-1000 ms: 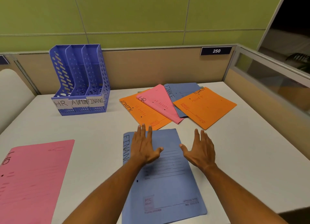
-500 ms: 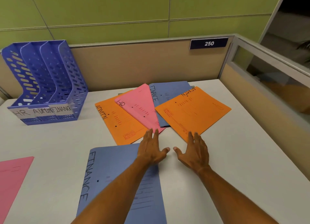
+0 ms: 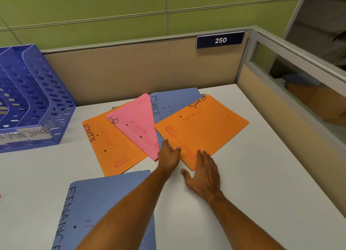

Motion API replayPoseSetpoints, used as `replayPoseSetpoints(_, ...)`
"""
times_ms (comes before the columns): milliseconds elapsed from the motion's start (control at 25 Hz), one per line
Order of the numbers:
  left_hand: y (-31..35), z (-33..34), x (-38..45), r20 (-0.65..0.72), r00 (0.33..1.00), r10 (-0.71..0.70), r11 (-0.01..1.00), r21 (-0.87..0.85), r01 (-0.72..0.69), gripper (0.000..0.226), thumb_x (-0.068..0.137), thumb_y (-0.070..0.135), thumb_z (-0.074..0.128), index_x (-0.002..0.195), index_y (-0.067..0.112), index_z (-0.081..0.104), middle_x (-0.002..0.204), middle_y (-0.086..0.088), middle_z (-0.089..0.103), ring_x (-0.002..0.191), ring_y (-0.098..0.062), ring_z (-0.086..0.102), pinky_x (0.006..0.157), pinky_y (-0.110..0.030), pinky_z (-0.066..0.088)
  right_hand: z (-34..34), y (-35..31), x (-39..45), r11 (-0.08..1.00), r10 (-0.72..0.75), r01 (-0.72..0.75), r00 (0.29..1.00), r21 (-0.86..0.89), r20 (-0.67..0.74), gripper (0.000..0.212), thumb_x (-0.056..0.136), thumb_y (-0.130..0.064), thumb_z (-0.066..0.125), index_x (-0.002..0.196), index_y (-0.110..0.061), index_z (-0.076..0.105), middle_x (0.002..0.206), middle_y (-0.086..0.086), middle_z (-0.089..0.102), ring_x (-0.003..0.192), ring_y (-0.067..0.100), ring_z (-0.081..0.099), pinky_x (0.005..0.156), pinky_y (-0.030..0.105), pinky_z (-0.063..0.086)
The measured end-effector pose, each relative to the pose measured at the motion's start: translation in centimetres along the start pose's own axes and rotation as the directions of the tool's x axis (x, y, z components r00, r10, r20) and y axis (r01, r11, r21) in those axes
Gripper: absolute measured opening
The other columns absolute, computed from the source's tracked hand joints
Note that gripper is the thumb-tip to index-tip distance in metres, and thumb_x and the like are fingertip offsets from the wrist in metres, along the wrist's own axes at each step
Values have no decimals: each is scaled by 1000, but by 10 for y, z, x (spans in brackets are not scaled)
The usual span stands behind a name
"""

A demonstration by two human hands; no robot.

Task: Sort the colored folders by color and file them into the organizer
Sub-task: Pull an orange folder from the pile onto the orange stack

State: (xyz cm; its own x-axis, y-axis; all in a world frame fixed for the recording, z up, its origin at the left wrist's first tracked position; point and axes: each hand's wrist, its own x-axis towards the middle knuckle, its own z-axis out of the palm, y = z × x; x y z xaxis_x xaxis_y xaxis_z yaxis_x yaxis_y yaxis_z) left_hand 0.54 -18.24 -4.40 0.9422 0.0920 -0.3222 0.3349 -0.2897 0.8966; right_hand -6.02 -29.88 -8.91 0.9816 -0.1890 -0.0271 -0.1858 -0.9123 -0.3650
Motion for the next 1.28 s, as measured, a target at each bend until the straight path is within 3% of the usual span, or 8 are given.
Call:
replayPoseSetpoints(160, -3, 10, 16, -131, 975, -177, 971, -182, 152, 43, 86, 9, 65, 122, 16, 44, 107, -12, 64, 97, -28, 64, 87, -43, 55, -1, 4, 1, 998, 7, -6, 1000, 56, -14, 102, 75, -74, 34, 153, -12, 11, 159, 10, 19, 147, 26, 16, 117, 37, 18)
replayPoseSetpoints(280, -2, 12, 21, -95, 967, -235, 933, -301, 197, 25, 84, 2, 65, 106, 5, 54, 103, -18, 67, 88, -31, 69, 69, -41, 61, -2, 5, 0, 987, 12, 0, 997, 158, -76, 98, 75, -71, 43, 150, -11, 24, 153, 12, 33, 140, 29, 32, 111, 41, 32)
replayPoseSetpoints(440, 3, 8, 14, -68, 974, -217, 924, -336, 182, 10, 88, -6, 56, 96, -6, 60, 94, -20, 69, 81, -33, 71, 58, -35, 60, -14, -4, 7, 872, 227, -74, 937, 483, -265, 67, 85, -43, 64, 139, -11, 41, 134, 11, 49, 121, 28, 47, 94, 40, 48)
replayPoseSetpoints(600, 0, -9, 10, -47, 984, -170, 931, -336, 145, 11, 88, -7, 53, 97, -8, 59, 99, -24, 69, 83, -35, 71, 68, -39, 60, -39, -10, 23, 501, 640, -286, 758, 817, -127, 45, 92, -15, 58, 135, -9, 46, 128, 13, 53, 116, 29, 53, 96, 39, 46)
replayPoseSetpoints(760, -2, -38, -3, 31, 993, -110, 912, -395, 113, 16, 92, -8, 49, 103, -7, 60, 101, -17, 69, 87, -26, 70, 67, -32, 59, -46, -9, 33, 28, 739, -351, 638, 936, 217, 34, 94, -19, 55, 127, -12, 56, 115, 14, 62, 108, 30, 60, 94, 46, 52)
replayPoseSetpoints(1000, -16, -104, -25, 146, 988, -55, 886, -449, 115, 17, 91, -10, 50, 103, -3, 61, 105, -18, 69, 94, -27, 69, 72, -32, 60, -61, -35, 24, -107, 654, -234, 715, 966, 246, 9, 89, -13, 62, 82, -17, 65, 89, 9, 69, 67, 21, 60, 56, 26, 47)
replayPoseSetpoints(1160, -21, -159, -42, 191, 981, -25, 833, -539, 126, 21, 85, -11, 52, 102, 1, 59, 108, -21, 66, 99, -31, 68, 80, -36, 58, -67, -66, 2, -157, 550, -174, 802, 972, 233, 13, 88, -5, 63, 86, -16, 67, 91, 8, 70, 77, 21, 66, 62, 27, 51)
replayPoseSetpoints(1280, -28, -212, -57, 127, 990, -53, 646, -752, 131, 17, 91, 4, 51, 106, 6, 59, 101, -15, 68, 92, -29, 67, 71, -36, 59, -69, -92, -18, -161, 468, -175, 853, 971, 232, 14, 87, -1, 64, 92, -13, 69, 94, 9, 70, 83, 23, 67, 71, 34, 55)
